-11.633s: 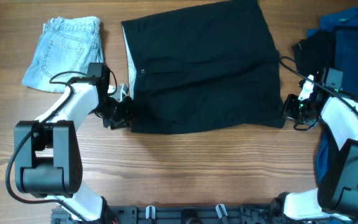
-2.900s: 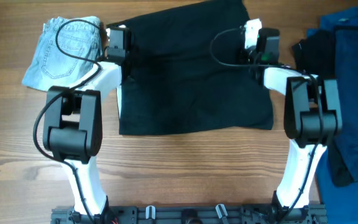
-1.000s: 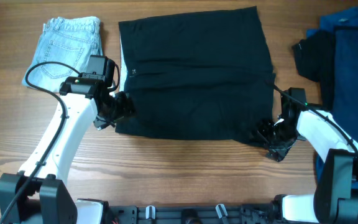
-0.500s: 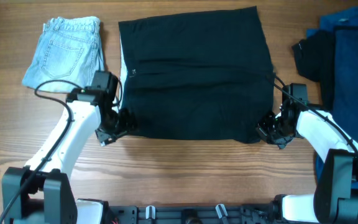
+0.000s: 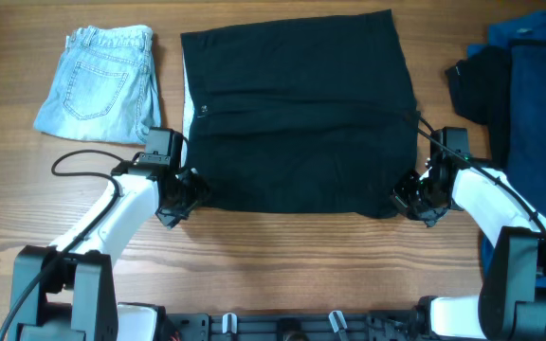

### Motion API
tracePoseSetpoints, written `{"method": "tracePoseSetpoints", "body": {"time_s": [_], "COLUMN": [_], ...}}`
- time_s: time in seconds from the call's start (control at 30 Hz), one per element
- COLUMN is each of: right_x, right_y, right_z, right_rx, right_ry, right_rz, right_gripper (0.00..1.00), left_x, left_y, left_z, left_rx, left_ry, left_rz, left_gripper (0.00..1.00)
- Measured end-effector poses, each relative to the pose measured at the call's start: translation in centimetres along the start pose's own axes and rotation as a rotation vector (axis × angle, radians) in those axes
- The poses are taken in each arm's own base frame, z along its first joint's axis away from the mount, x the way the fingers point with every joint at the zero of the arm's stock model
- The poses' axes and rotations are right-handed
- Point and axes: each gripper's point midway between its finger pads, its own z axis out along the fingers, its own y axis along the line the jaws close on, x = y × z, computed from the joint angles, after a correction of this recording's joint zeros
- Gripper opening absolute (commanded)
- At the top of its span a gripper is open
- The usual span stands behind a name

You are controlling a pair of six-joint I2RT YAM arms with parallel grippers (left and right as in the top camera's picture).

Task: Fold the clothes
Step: 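Lift the lower edge with both grippers and fold it up toward the top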

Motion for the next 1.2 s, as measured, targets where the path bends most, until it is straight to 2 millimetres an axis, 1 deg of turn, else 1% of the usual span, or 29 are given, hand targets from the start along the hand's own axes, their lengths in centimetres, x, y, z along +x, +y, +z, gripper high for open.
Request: {"method": "tracePoseSetpoints", "body": {"time_s": [0.03,0.07,0.13,0.17,0.2,0.23,0.27,0.33,0.43,0.5,0.57,0.63,0.7,0.73,0.93,0.97,1.0,1.03,1.1,1.13,1.17,1.2], "right_x": [0.0,0.0,0.0,0.0,0.0,0.0,0.0,0.0,-0.1,0.0,0.0,-0.2,-0.4,-0.2,1.3,1.7,2.4,2.7,3.5,3.7,3.8,3.4], "right_y": [0.0,0.0,0.0,0.0,0.0,0.0,0.0,0.0,0.0,-0.3,-1.0,-1.0,-0.6,-0.6,-0.1,-0.2,-0.5,-0.6,-1.0,-1.0,-0.8,0.0], "right_z": [0.0,0.0,0.0,0.0,0.0,0.0,0.0,0.0,0.0,-0.2,-1.3,-2.4,-3.6,-4.2,-9.7,-10.3,-11.4,-11.8,-12.5,-13.1,-14.0,-15.6], "right_rx": [0.000,0.000,0.000,0.000,0.000,0.000,0.000,0.000,0.000,0.030,0.101,0.129,0.131,0.130,0.041,0.035,0.023,0.017,0.021,0.019,0.016,-0.001], "right_ry": [0.000,0.000,0.000,0.000,0.000,0.000,0.000,0.000,-0.003,0.008,0.024,0.032,0.023,0.016,-0.115,-0.124,-0.143,-0.153,-0.148,-0.149,-0.153,-0.178], "right_rz": [0.000,-0.001,-0.004,-0.006,-0.008,-0.008,-0.008,-0.009,-0.031,-0.045,-0.050,-0.063,-0.086,-0.093,-0.142,-0.145,-0.152,-0.154,-0.161,-0.165,-0.173,-0.189], "right_gripper": [0.05,0.05,0.05,0.05,0.05,0.05,0.04,0.04,0.04,0.04,0.04,0.04,0.04,0.04,0.04,0.04,0.04,0.04,0.04,0.04,0.04,0.04], "left_x": [-0.3,-0.8,-1.0,-1.1,-1.1,-1.2,-1.4,-1.5,-1.2,-1.0,0.0,0.7,1.5,1.6,4.2,4.6,5.2,5.6,6.3,6.7,7.1,7.1], "left_y": [-0.2,-0.5,-0.8,-0.7,-0.7,-0.8,-0.8,-0.8,-0.2,0.0,0.7,1.1,1.3,1.4,3.0,3.2,3.7,3.9,4.4,4.8,5.0,4.8], "left_z": [0.1,0.1,0.1,0.1,0.1,0.1,0.1,0.3,0.5,0.5,0.3,-0.2,-1.9,-2.4,-6.9,-7.3,-7.9,-8.5,-9.0,-9.3,-9.5,-9.8], "left_rx": [0.010,0.024,0.035,0.034,0.033,0.034,0.037,0.031,0.005,-0.004,-0.030,-0.042,-0.026,-0.023,0.002,0.007,0.008,0.019,0.015,0.008,0.004,0.010], "left_ry": [-0.014,-0.035,-0.046,-0.052,-0.052,-0.056,-0.061,-0.064,-0.052,-0.044,-0.003,0.018,0.020,0.018,0.015,0.016,0.026,0.021,0.033,0.042,0.055,0.054], "left_rz": [-0.013,-0.037,-0.064,-0.085,-0.093,-0.104,-0.108,-0.125,-0.125,-0.098,-0.035,-0.019,0.006,0.014,0.039,0.042,0.042,0.043,0.042,0.040,0.038,0.039], "left_gripper": [0.62,0.66,0.75,0.75,0.67,0.44,0.27,0.04,0.04,0.04,0.04,0.04,0.04,0.04,0.04,0.04,0.04,0.04,0.04,0.04,0.04,0.04]}}
